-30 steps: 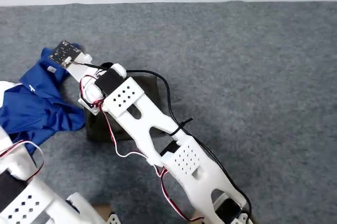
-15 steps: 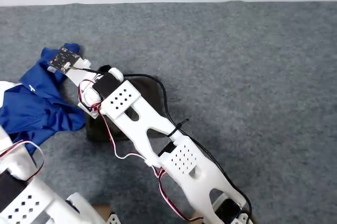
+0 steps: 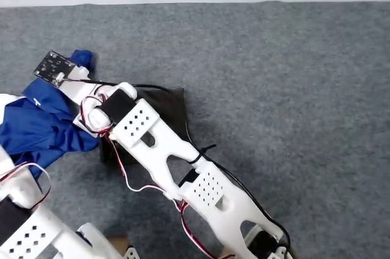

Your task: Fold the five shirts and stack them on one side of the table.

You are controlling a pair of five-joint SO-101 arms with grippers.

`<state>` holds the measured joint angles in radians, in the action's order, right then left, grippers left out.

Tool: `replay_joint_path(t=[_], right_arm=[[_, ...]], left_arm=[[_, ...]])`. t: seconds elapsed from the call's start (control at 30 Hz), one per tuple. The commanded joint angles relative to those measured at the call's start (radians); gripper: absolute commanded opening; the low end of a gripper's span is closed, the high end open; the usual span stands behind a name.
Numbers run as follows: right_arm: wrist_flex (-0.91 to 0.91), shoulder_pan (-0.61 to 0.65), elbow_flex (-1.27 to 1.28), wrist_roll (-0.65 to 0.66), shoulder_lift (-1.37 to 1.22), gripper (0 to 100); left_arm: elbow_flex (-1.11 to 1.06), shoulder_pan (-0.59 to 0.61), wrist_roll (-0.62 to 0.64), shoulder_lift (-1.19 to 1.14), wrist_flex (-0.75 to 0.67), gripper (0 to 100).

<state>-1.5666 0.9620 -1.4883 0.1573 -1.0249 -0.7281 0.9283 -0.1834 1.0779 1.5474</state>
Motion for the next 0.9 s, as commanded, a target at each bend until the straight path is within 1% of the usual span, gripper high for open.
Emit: replay_joint_path(t=[0.0, 0.1, 0.13, 0.2, 0.3, 0.47, 0.6, 0.73, 0.87], right_arm=[[-0.107, -0.041, -0.13, 0.014, 0.03, 24.1], [-0.213, -0.104, -0.193, 0.014, 0.03, 23.8], [-0.228, -0.128, -0.196, 0.014, 0.033, 22.1], [-0.228, -0.189, -0.192, 0.014, 0.054, 15.0], [-0.226, -0.263, -0.192, 0.017, 0.104, 1.4], [-0.231, -0.357, -0.144, 0.032, 0.199, 0.8], [-0.232, -0.421, 0.043, 0.031, 0.358, 1.0], [-0.229, -0.472, 0.354, 0.029, 0.584, 1.0], [-0.228, -0.532, 0.664, 0.029, 0.819, 1.0]], left_arm=[[0.013, 0.002, -0.003, 0.014, -0.02, 0], [0.033, 0.002, -0.003, 0.014, -0.02, 0], [0.048, 0.002, -0.003, 0.014, -0.02, 0], [0.087, -0.005, -0.003, 0.009, -0.02, 0], [0.124, -0.094, -0.006, 0.005, -0.011, 0], [0.177, -0.296, -0.002, 0.005, 0.02, 0], [0.188, -0.417, 0.052, -0.015, 0.014, 0], [0.197, -0.512, 0.069, -0.11, 0.021, 0], [0.269, -0.595, 0.069, -0.236, 0.021, 0]])
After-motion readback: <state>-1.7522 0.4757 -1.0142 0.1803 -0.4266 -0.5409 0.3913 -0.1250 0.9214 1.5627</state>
